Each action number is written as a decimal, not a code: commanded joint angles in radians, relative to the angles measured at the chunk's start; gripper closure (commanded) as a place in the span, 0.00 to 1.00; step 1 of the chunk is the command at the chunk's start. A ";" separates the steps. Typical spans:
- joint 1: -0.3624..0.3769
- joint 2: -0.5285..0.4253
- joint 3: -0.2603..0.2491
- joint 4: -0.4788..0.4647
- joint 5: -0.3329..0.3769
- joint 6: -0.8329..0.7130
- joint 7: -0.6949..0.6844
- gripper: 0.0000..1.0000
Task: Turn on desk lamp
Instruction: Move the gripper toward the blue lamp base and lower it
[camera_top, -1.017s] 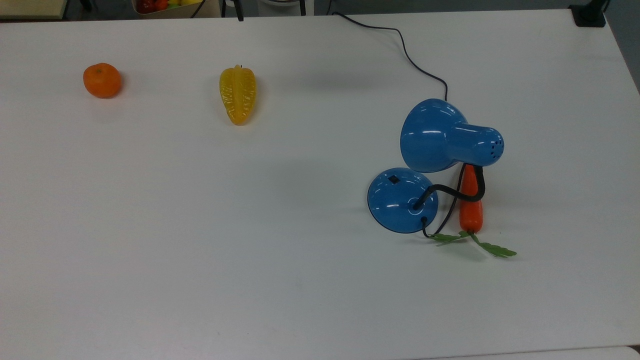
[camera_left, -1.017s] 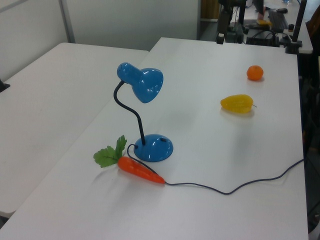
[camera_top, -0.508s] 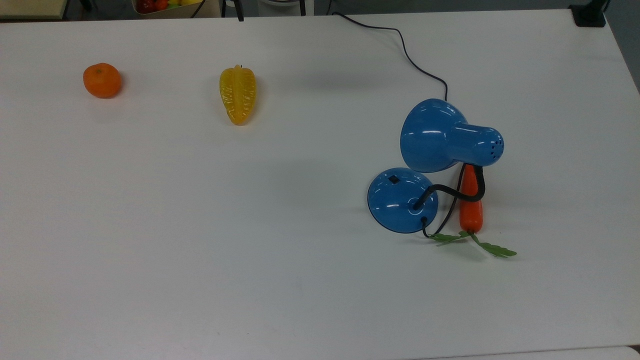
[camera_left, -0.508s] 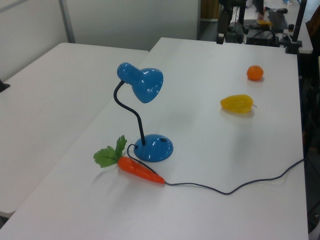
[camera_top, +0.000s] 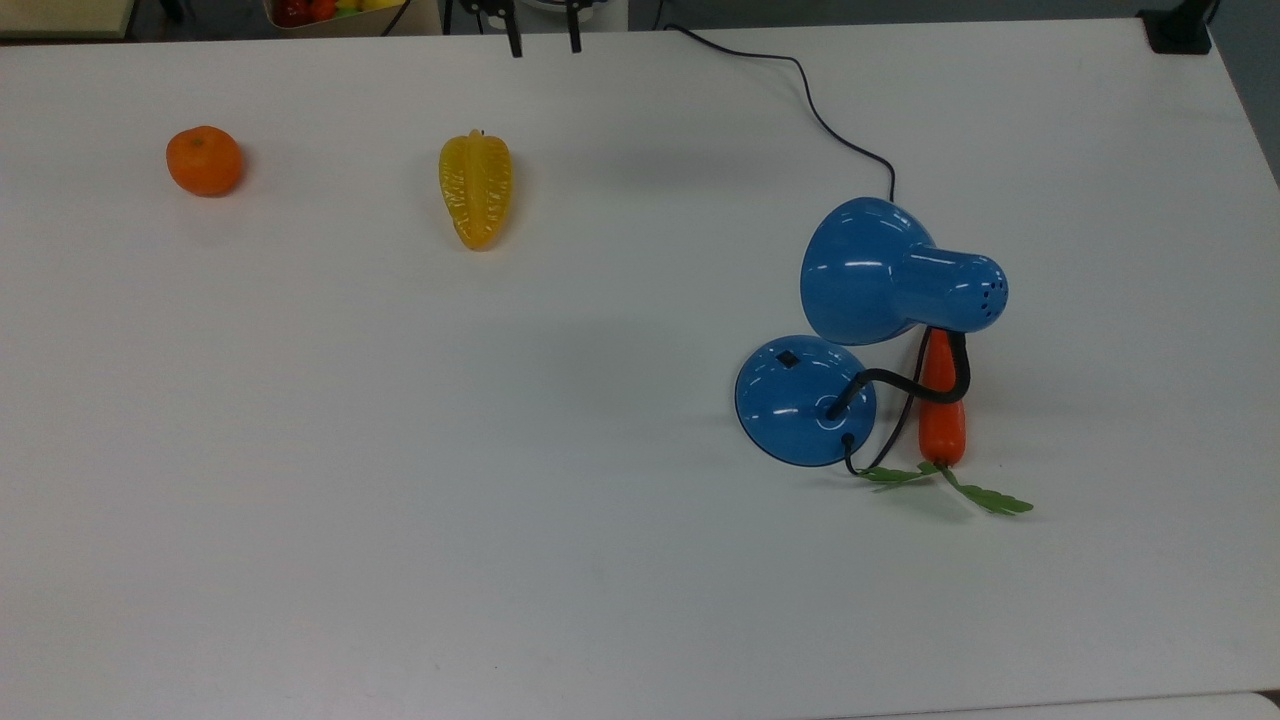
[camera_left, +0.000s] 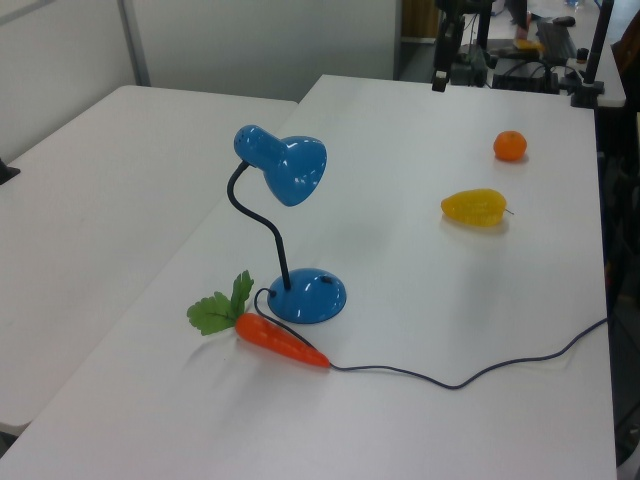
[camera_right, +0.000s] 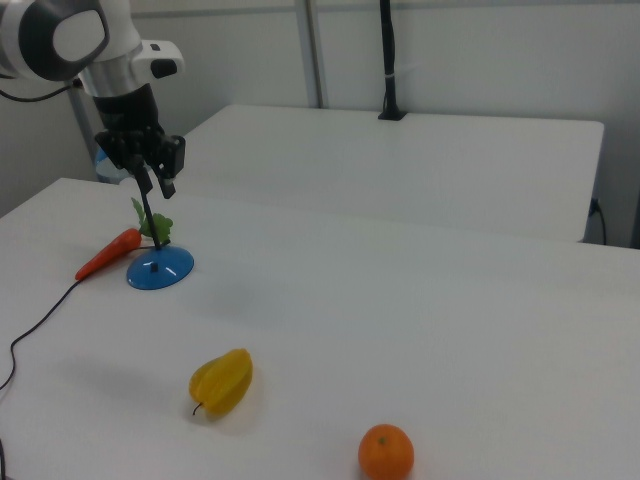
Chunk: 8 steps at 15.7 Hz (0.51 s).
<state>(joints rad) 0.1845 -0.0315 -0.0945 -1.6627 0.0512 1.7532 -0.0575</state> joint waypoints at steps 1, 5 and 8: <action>0.015 -0.004 -0.013 -0.022 0.022 0.042 -0.022 0.78; 0.015 -0.002 -0.013 -0.023 0.029 0.042 -0.021 0.93; 0.015 -0.001 -0.013 -0.026 0.030 0.040 -0.019 0.95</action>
<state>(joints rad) 0.1850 -0.0233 -0.0945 -1.6634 0.0623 1.7620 -0.0576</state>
